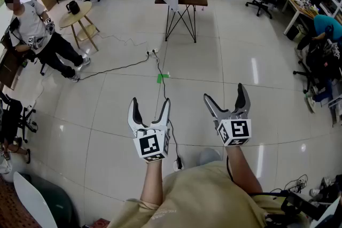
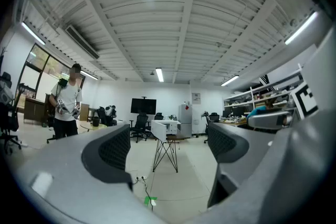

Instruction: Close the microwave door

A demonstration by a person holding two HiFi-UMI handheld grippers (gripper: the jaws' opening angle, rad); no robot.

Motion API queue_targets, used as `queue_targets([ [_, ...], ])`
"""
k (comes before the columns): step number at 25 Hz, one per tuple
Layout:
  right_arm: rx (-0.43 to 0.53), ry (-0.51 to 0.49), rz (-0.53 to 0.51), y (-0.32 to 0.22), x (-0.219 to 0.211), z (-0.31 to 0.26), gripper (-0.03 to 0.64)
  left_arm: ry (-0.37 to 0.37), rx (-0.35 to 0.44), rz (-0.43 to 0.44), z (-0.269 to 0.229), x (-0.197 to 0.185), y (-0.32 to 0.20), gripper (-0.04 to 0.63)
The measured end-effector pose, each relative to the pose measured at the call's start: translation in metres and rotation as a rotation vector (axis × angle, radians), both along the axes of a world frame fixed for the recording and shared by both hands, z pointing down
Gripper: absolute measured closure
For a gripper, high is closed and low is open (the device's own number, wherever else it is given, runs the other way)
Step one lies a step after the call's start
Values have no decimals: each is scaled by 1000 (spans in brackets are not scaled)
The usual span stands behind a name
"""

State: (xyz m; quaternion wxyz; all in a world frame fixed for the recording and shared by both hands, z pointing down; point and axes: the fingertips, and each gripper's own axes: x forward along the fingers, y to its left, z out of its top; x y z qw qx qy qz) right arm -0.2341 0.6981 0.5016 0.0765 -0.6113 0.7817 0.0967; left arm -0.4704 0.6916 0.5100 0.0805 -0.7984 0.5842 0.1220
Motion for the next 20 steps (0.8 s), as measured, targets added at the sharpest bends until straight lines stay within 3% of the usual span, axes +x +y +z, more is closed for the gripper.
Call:
queue_targets([
  [8, -4, -32, -5, -53, 11, 5, 54, -15, -39, 1, 14, 7, -50, 127],
  [20, 14, -25, -65, -201, 111, 3, 55, -72, -22, -9, 0, 123, -201, 127],
])
